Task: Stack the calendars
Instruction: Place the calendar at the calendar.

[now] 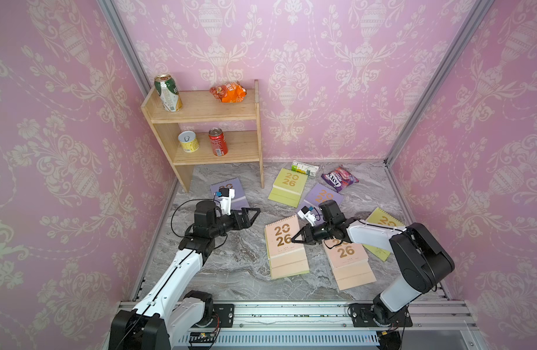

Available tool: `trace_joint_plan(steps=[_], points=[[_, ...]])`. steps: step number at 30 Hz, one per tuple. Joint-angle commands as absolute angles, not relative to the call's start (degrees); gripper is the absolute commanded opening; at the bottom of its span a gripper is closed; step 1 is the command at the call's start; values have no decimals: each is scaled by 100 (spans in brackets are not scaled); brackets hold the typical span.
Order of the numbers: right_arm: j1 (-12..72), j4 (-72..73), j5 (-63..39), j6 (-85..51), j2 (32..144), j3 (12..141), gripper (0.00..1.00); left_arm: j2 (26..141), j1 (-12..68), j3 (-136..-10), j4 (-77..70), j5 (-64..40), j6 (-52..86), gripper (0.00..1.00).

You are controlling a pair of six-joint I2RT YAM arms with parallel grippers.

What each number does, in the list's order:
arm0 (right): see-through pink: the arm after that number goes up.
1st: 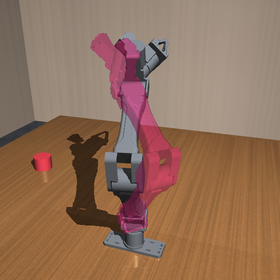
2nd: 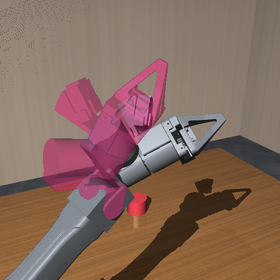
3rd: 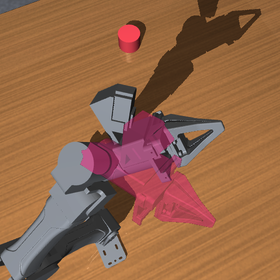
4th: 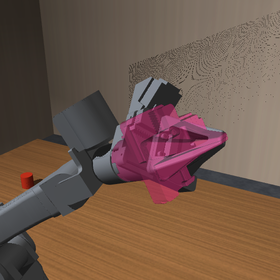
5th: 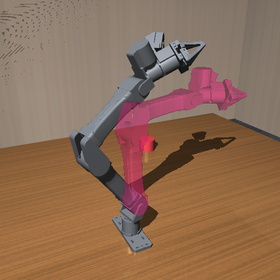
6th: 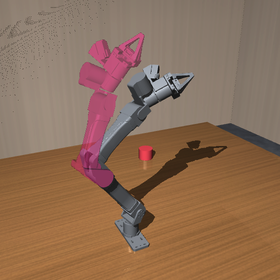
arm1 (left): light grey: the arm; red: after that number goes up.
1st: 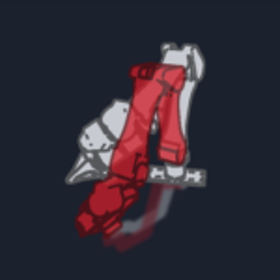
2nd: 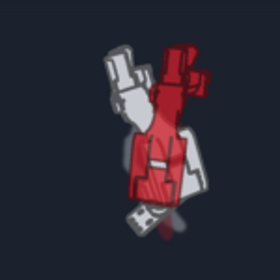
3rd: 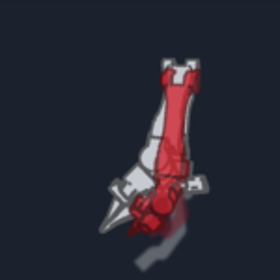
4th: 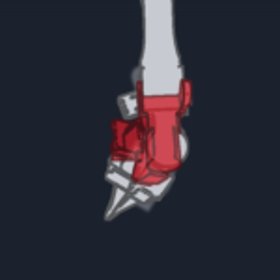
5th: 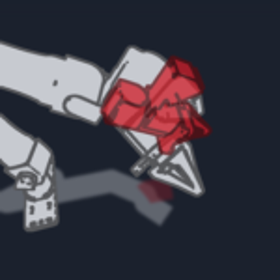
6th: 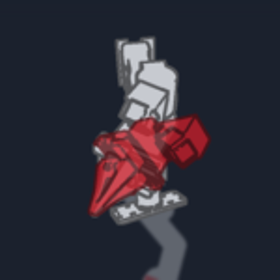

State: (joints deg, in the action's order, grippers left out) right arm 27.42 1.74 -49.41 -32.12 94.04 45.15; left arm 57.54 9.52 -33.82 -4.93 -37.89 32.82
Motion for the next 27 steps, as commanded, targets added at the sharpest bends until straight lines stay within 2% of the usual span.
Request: trace_joint_plan(steps=[1,18,27], points=[[2734,59,-4645,-3072,9457,4539,15,5665,981,-3364,-396,-3701,3155,99],[2729,-703,-4033,-2776,9506,4820,39,5604,977,-3328,-334,-3685,3137,99],[2786,-1377,-3298,-2593,9463,5044,41,5596,976,-3336,-308,-3674,3138,99]])
